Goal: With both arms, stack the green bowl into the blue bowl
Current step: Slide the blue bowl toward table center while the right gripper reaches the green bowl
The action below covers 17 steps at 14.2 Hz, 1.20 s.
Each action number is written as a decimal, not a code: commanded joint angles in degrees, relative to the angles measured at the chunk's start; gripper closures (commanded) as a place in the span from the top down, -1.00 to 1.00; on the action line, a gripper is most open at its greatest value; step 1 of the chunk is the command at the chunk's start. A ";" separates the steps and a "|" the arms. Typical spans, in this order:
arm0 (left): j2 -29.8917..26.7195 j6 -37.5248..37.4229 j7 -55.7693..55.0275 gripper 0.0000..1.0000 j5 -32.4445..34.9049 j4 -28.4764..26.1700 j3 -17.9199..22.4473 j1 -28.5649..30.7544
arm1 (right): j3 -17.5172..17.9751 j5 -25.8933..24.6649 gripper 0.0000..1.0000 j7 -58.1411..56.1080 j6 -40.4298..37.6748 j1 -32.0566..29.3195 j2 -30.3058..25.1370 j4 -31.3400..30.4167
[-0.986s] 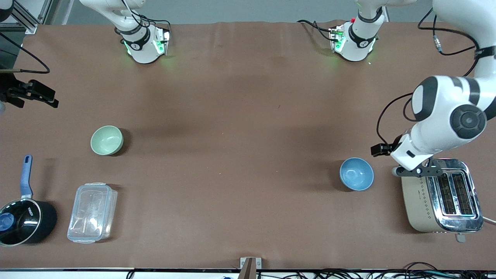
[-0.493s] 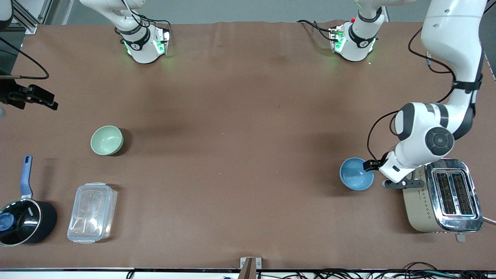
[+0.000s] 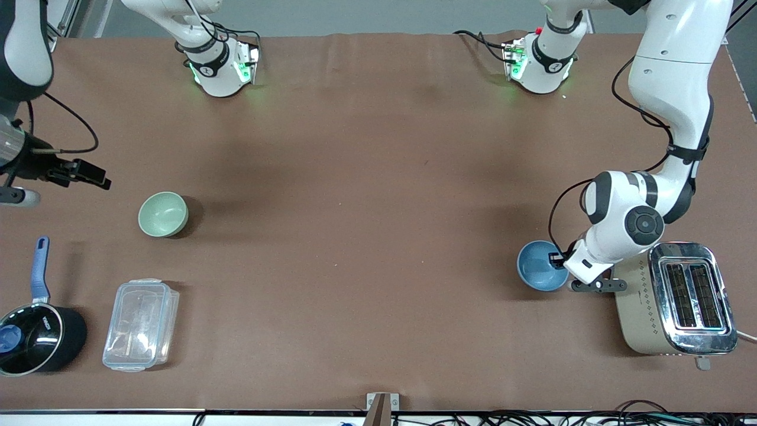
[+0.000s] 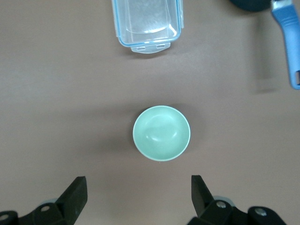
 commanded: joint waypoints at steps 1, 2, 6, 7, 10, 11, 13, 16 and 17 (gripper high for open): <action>-1.18 0.15 -1.37 -1.00 0.33 -0.29 -0.45 -0.73 | -2.73 1.98 0.96 -5.22 8.45 -0.78 -0.82 -7.90; -1.96 -0.12 -3.20 -1.00 0.33 -0.29 -2.02 -0.82 | -4.14 2.85 0.96 -7.50 11.62 -0.78 -0.12 -9.92; -3.20 -1.96 -18.99 -1.00 0.50 1.29 -12.82 -1.87 | -7.40 8.82 0.95 -14.71 16.65 -1.04 7.43 -11.26; -3.12 -2.05 -23.39 -1.00 0.85 1.73 -14.50 -3.18 | -7.84 11.01 0.95 -17.86 18.23 -1.13 9.54 -11.26; -2.24 -2.05 -36.58 -1.00 1.03 4.01 -15.05 -13.00 | -8.20 18.22 0.94 -25.87 20.43 -1.83 14.64 -11.26; -0.50 -2.05 -40.27 -1.00 1.03 5.59 -15.05 -15.74 | -8.11 19.98 0.94 -27.72 20.87 -2.10 16.22 -11.26; 2.93 -1.79 -45.65 -1.00 1.12 8.75 -14.70 -20.84 | -8.11 22.72 0.94 -32.63 24.03 -2.80 19.13 -11.26; 8.64 -1.26 -50.32 -1.00 1.03 14.11 -14.35 -26.21 | -8.20 28.68 0.91 -39.84 24.66 -3.77 22.30 -11.26; 9.88 -1.26 -51.11 -1.00 1.03 15.43 -14.17 -27.01 | -8.20 29.75 0.89 -41.09 24.66 -3.94 23.17 -11.26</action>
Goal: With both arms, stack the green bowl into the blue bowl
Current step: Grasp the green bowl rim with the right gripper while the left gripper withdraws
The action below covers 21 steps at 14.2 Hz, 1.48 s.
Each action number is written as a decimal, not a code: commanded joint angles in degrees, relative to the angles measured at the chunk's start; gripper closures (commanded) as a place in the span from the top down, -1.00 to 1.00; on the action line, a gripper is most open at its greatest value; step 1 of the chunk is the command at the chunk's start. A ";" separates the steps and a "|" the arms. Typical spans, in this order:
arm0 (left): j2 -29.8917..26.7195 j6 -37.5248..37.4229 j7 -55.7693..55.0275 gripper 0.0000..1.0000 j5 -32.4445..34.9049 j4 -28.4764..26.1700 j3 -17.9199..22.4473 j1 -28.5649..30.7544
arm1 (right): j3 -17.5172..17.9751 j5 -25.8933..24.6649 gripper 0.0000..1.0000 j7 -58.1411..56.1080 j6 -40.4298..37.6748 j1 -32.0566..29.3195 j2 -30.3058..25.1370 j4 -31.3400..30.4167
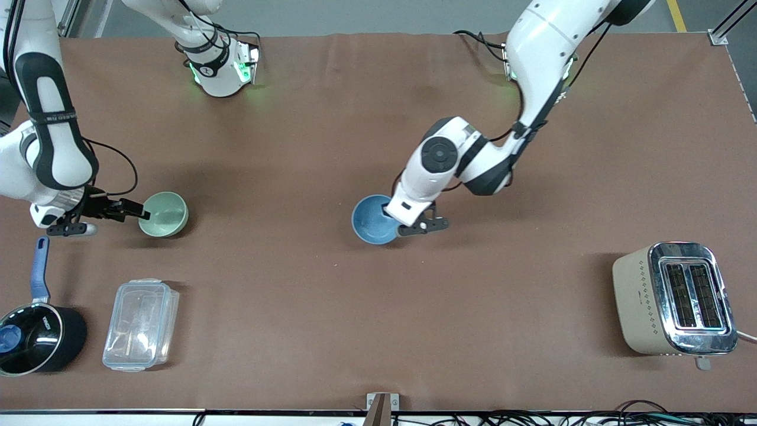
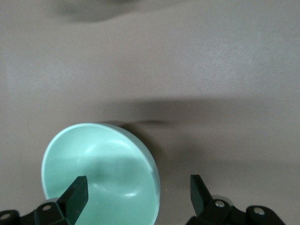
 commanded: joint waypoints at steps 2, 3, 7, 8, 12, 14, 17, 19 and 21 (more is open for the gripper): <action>5.97 0.36 -2.16 -0.97 0.91 6.53 1.26 -3.20 | 0.45 4.13 0.73 -4.76 0.09 -1.51 1.97 -0.21; 6.41 0.89 -2.25 -0.85 0.91 6.53 1.36 -3.38 | 0.45 4.13 0.54 -4.85 0.01 -1.42 1.98 -0.29; 3.36 0.12 -2.86 1.00 0.82 6.70 2.05 -2.42 | 0.62 4.13 -0.90 -5.03 -0.52 -1.16 1.89 -2.05; -0.05 -1.37 -2.78 1.00 1.00 6.70 3.80 -1.11 | 0.71 4.13 -0.98 -5.03 -0.61 -1.16 1.89 -2.40; -11.05 -16.89 2.65 1.00 1.09 10.12 5.66 7.84 | 1.15 4.13 -0.99 -3.80 -2.98 -0.72 -0.30 -2.32; -15.79 -23.50 10.80 1.00 1.09 10.75 5.66 13.55 | 3.07 3.52 -0.99 2.85 -4.29 -0.72 -3.19 -2.40; -21.86 -31.78 27.23 1.00 1.09 10.66 5.66 21.03 | 8.08 0.55 -0.99 16.28 -7.37 -0.72 -8.12 -2.49; -25.91 -35.99 34.29 1.00 1.09 10.66 5.66 24.29 | 12.73 -2.27 -0.99 27.52 -9.13 -0.72 -10.84 -2.49; -29.51 -40.57 40.70 1.00 1.00 10.66 5.66 27.01 | 18.87 -2.63 -0.99 39.29 -9.57 -0.89 -12.43 -2.49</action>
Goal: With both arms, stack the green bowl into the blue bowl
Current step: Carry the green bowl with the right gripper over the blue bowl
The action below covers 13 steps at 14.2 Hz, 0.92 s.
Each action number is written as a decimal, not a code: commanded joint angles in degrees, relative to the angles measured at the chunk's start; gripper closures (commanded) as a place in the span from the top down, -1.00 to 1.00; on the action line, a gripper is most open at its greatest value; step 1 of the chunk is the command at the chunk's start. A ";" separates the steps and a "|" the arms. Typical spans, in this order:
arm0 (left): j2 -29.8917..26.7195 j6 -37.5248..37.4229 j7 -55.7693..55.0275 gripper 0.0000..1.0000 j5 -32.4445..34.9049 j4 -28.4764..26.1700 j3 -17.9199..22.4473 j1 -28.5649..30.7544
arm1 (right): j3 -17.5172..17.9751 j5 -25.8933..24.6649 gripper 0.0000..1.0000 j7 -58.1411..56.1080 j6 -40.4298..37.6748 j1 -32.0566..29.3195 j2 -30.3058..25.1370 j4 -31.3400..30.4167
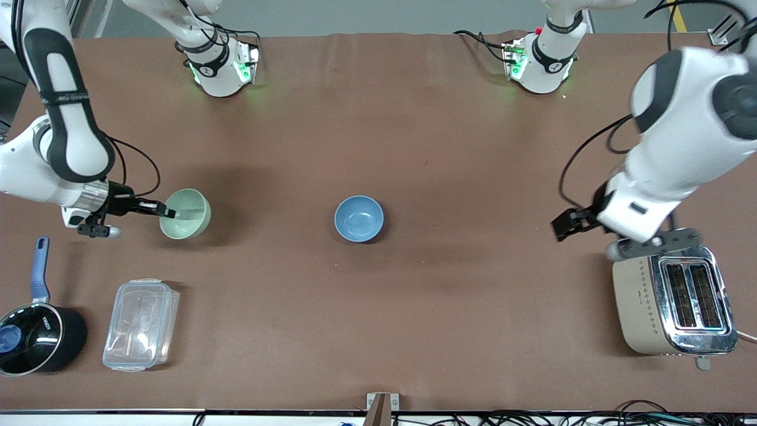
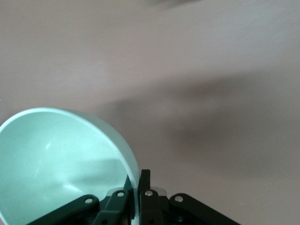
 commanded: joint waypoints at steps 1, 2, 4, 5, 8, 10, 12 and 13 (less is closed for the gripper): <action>-5.97 -5.13 8.10 1.00 0.70 -1.75 -0.34 2.58 | 8.19 -1.44 -0.99 15.77 -0.05 -0.58 -3.43 -1.74; -7.29 -6.71 10.05 1.00 0.70 -2.01 -0.34 2.94 | 11.35 -1.53 -0.99 21.31 0.22 -0.58 -3.52 -1.66; -9.49 -7.86 12.34 1.00 0.61 -2.89 2.18 2.24 | 16.72 -2.32 -0.99 31.16 1.01 -0.58 -3.52 -1.39; -10.63 -8.65 14.26 1.00 0.52 -3.51 5.34 0.24 | 19.61 -3.98 -0.99 36.77 2.84 -0.49 -3.34 -1.30; -13.71 -9.80 17.01 1.00 -1.58 -5.09 11.87 -2.69 | 28.49 -7.85 -0.99 51.20 8.12 -0.40 -2.29 -0.43; -15.39 -9.98 16.66 1.00 -1.76 -6.50 11.79 -2.07 | 32.02 -8.30 -0.99 57.28 10.05 -0.32 0.34 1.94; -15.39 -9.98 16.75 1.00 -1.85 -6.50 11.96 -2.07 | 34.75 -10.92 -0.99 62.64 13.30 -0.05 3.94 4.40; -15.39 -9.98 16.05 1.00 -1.77 -6.33 11.88 -2.07 | 35.80 -13.55 -0.99 65.37 15.06 0.21 5.43 4.93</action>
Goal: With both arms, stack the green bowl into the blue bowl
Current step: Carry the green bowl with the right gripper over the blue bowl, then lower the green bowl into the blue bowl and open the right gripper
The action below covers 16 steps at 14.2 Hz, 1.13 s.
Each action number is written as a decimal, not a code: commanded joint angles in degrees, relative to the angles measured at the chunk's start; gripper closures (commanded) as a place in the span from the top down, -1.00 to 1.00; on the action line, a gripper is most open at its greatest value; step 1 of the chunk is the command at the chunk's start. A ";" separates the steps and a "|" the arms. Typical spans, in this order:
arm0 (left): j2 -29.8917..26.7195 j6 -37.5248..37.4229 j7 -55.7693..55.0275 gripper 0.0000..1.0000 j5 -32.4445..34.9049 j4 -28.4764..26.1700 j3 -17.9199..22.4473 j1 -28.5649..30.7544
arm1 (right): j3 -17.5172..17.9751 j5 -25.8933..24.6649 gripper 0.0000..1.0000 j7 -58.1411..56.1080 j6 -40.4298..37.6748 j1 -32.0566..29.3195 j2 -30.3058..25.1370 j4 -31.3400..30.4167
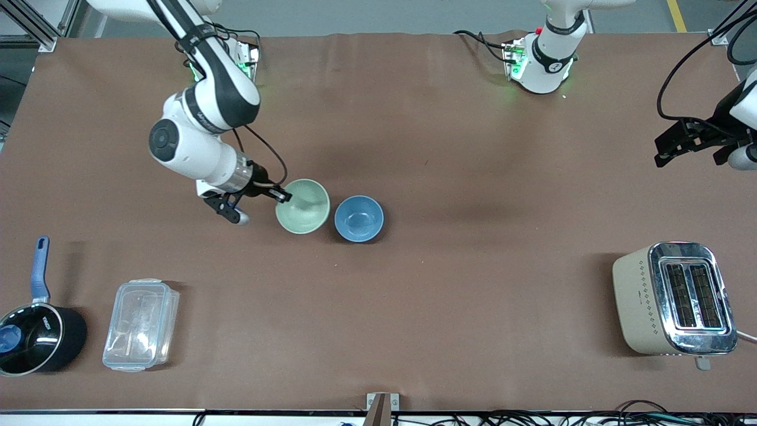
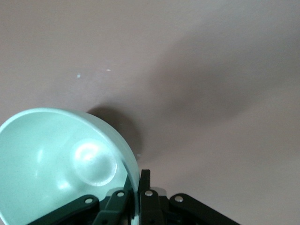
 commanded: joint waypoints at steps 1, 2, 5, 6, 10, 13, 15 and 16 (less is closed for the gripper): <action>-1.34 -0.12 -0.39 1.00 -0.69 -1.22 0.30 -0.45 | 3.53 -6.49 -0.99 8.24 3.95 -0.31 6.13 3.46; -1.34 -0.12 -0.39 1.00 -0.69 -1.22 0.22 -0.46 | 4.94 -8.17 -0.99 11.23 5.62 0.13 7.45 3.46; -1.25 -0.12 -0.39 1.00 -0.78 -1.04 0.04 -0.46 | 7.32 -15.19 -0.99 19.84 10.20 1.71 11.06 3.90; -1.25 -0.12 -0.39 1.00 -0.78 -1.13 0.04 -0.46 | 7.41 -18.09 -0.99 22.22 10.47 1.97 12.38 4.69; -1.16 -0.12 -0.48 1.00 -0.78 -1.22 -0.05 -0.63 | 7.50 -30.56 -0.99 32.42 10.47 3.21 17.04 7.50; -1.16 -0.21 -0.39 1.00 -0.87 -1.31 -0.05 -0.63 | 7.50 -33.06 -0.99 33.76 10.56 3.47 18.10 7.59; -0.90 -0.21 -0.39 1.00 -0.87 -1.31 -0.05 -0.72 | 7.50 -33.14 -0.99 33.93 10.65 4.08 18.71 8.21; -0.81 -0.21 -0.39 1.00 -0.87 -1.31 -0.14 -0.63 | 7.50 -33.14 -0.99 34.28 10.74 4.52 18.98 8.56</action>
